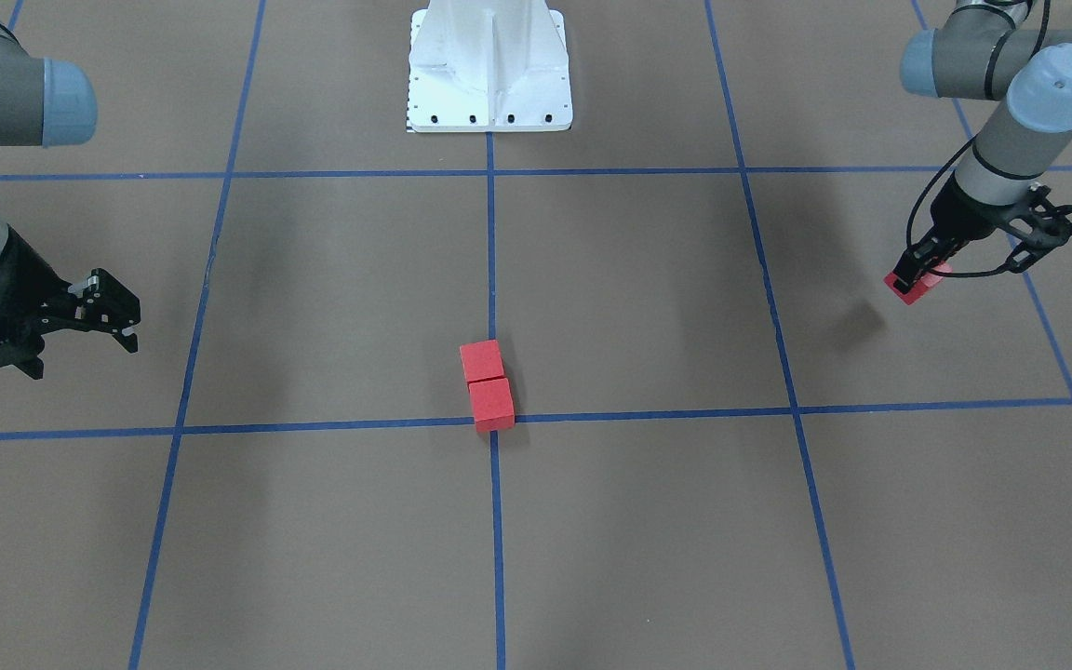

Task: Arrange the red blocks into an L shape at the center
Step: 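Carry the held red cube toward the two-cube pair with the left gripper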

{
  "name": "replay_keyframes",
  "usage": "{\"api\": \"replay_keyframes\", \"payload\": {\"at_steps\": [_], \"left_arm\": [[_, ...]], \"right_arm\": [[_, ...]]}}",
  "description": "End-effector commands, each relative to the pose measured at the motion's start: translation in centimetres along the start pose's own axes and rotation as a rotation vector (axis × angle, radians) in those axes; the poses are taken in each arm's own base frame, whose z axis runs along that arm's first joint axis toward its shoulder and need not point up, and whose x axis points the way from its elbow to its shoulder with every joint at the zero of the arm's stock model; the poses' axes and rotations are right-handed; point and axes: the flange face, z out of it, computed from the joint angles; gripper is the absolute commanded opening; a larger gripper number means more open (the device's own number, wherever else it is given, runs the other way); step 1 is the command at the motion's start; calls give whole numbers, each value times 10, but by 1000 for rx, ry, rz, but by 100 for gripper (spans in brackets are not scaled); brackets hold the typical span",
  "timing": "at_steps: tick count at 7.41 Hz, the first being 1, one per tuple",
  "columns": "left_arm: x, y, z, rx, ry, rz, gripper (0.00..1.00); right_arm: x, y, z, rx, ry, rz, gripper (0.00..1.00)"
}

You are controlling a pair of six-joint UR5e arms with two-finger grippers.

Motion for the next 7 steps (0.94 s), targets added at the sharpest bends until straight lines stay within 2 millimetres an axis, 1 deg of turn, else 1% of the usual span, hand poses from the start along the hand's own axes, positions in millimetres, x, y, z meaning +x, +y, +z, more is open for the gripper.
{"api": "replay_keyframes", "payload": {"at_steps": [1, 2, 3, 4, 5, 6, 7], "left_arm": [[127, 5, -48, 4, -27, -165, 0], [183, 7, -57, -4, 13, -246, 0], [236, 14, -49, -19, 9, -317, 0], [280, 24, -34, -32, -13, -384, 0], [306, 39, -26, -42, -25, -466, 0], [323, 39, -27, -42, -28, -547, 0], [336, 41, -32, -46, -21, -605, 0]], "right_arm": [[4, 0, 3, -11, 9, 16, 99], [5, 1, 4, -26, 17, 43, 99], [9, 0, 2, -23, 20, 50, 99], [16, -1, -5, -13, 23, 59, 99], [28, 10, -5, -21, 29, 73, 99], [33, 25, -8, -23, 30, 76, 99], [42, 43, -6, -38, 35, 84, 99]]}}
